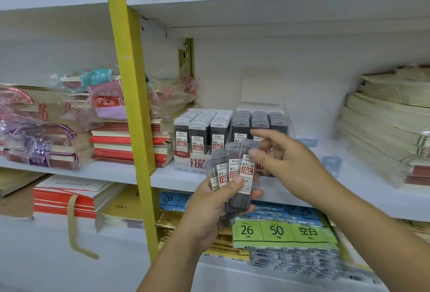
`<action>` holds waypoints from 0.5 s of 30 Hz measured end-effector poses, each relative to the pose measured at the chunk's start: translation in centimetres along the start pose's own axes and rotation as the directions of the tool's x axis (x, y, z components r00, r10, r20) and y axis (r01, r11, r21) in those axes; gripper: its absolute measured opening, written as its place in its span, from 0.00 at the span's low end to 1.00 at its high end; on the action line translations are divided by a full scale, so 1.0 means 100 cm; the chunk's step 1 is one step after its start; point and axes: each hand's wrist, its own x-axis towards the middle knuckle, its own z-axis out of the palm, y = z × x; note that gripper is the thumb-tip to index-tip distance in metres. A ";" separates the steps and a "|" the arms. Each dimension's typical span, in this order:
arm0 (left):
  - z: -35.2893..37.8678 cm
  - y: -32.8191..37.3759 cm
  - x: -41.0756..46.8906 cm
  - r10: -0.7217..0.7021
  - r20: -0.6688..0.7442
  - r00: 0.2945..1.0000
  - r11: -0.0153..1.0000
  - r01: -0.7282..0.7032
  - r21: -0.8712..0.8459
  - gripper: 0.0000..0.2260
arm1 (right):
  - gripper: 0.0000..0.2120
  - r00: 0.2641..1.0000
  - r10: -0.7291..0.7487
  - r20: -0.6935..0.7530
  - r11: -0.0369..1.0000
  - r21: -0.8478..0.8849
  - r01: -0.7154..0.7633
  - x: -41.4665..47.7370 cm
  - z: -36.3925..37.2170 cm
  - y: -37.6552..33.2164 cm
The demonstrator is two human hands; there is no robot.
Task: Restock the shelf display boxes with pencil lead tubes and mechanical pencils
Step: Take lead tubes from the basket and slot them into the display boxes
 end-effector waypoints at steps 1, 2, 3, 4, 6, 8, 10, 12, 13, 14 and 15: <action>0.000 0.000 0.000 0.000 0.009 1.000 1.000 0.000 0.012 0.17 | 0.17 0.999 0.024 0.043 0.997 0.078 -0.027 -0.001 0.003 0.002; 0.000 -0.001 -0.001 -0.001 0.010 1.000 1.000 0.001 0.021 0.17 | 0.17 0.998 0.035 0.057 0.990 0.132 -0.042 -0.001 0.005 0.003; 0.000 0.000 -0.001 -0.008 0.001 1.000 1.000 0.008 0.030 0.18 | 0.16 0.998 0.042 0.043 0.986 0.159 -0.048 -0.001 0.003 0.004; 0.001 0.000 -0.002 -0.023 -0.018 1.000 0.999 0.024 0.046 0.19 | 0.15 0.999 0.042 0.003 0.986 0.162 -0.042 0.000 0.000 0.004; 0.001 0.001 -0.002 -0.047 -0.058 0.997 0.995 0.052 0.090 0.20 | 0.13 0.987 0.002 -0.160 0.988 0.152 0.023 0.005 -0.013 0.002; -0.001 0.001 -0.001 -0.045 -0.074 0.996 0.989 0.054 0.136 0.22 | 0.13 0.934 -0.101 -0.343 0.978 0.138 0.157 0.010 -0.033 -0.004; -0.002 0.001 0.000 -0.039 -0.081 0.996 0.983 0.052 0.174 0.22 | 0.13 0.858 -0.299 -0.418 0.949 -0.033 0.315 0.015 -0.053 -0.010; -0.002 0.000 0.000 -0.034 -0.086 0.996 0.978 0.051 0.202 0.22 | 0.13 0.816 -0.458 -0.351 0.880 -0.305 0.363 0.023 -0.066 -0.012; -0.002 0.000 0.001 -0.030 -0.086 0.996 0.978 0.047 0.204 0.22 | 0.13 0.823 -0.485 -0.294 0.838 -0.425 0.342 0.028 -0.070 -0.011; -0.002 0.000 0.001 -0.025 -0.083 0.996 0.978 0.042 0.203 0.23 | 0.12 0.846 -0.478 -0.234 0.802 -0.508 0.312 0.033 -0.071 -0.011; -0.001 0.000 0.001 -0.019 -0.082 0.996 0.979 0.035 0.201 0.23 | 0.12 0.878 -0.447 -0.174 0.780 -0.557 0.287 0.038 -0.070 -0.010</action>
